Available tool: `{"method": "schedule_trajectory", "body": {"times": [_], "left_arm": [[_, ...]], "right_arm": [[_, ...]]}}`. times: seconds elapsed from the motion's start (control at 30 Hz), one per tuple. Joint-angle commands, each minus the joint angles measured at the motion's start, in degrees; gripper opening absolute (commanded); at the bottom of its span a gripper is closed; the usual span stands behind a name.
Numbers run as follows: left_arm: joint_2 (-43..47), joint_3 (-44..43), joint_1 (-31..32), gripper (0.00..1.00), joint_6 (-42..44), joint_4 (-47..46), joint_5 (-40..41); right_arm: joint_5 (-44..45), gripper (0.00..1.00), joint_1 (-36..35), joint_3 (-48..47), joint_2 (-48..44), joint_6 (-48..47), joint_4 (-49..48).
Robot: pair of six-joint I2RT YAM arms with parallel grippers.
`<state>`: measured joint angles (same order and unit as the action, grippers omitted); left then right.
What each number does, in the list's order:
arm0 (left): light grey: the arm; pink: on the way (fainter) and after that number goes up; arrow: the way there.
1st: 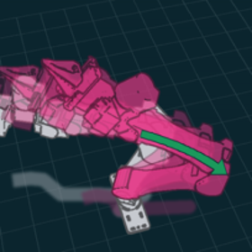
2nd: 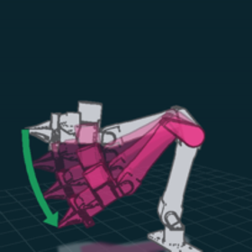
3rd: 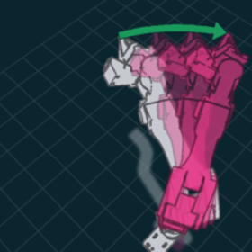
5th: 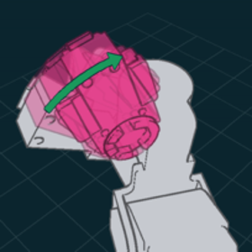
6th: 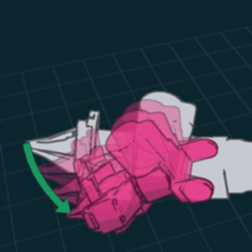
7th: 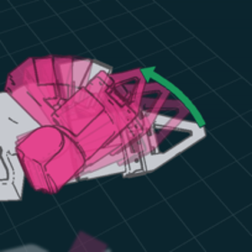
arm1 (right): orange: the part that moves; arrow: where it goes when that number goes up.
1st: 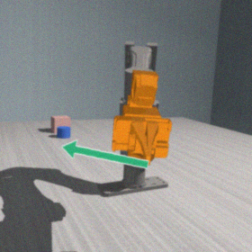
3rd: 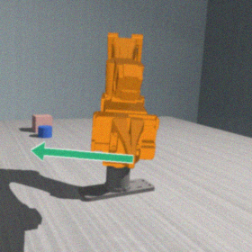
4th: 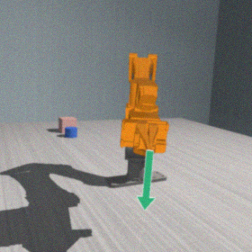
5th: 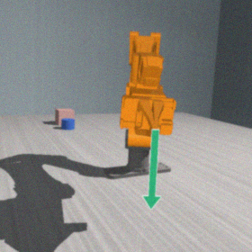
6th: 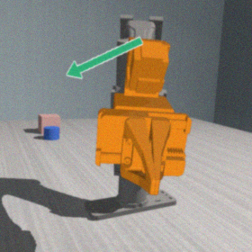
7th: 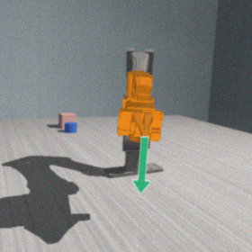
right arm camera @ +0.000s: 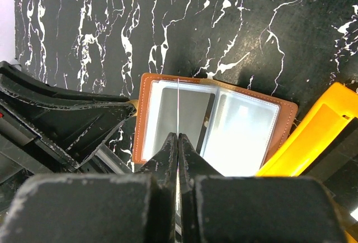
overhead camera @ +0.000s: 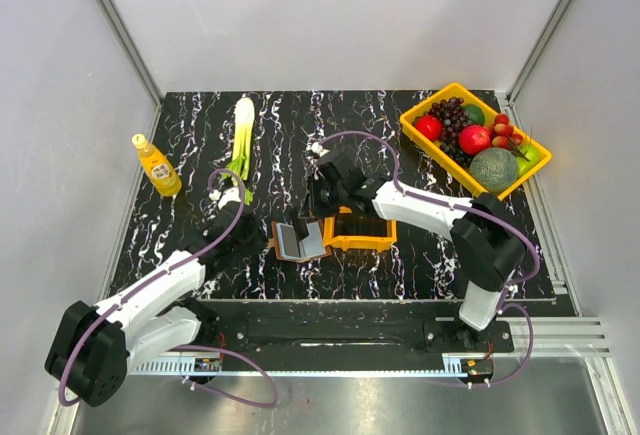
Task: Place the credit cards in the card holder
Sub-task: Open the card holder at the center of the board.
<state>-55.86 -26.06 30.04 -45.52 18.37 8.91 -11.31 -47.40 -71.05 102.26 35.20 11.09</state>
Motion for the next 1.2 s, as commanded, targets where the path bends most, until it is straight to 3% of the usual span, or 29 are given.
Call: {"method": "schedule_trajectory", "body": {"times": [0.0,0.6,1.17], "left_arm": [[1.36,0.13,-0.16,0.0,0.6,-2.82,-1.52],[1.8,0.22,-0.16,0.0,0.34,-2.46,-1.61],[1.98,0.4,-0.16,0.0,-0.01,-2.46,-1.35]], "right_arm": [[-2.66,0.0,-0.59,-2.78,-1.8,-1.45,0.86],[5.59,0.0,-6.48,-6.91,4.35,2.24,-0.81],[12.28,0.0,-8.15,-5.15,2.33,6.28,-2.57]]}}
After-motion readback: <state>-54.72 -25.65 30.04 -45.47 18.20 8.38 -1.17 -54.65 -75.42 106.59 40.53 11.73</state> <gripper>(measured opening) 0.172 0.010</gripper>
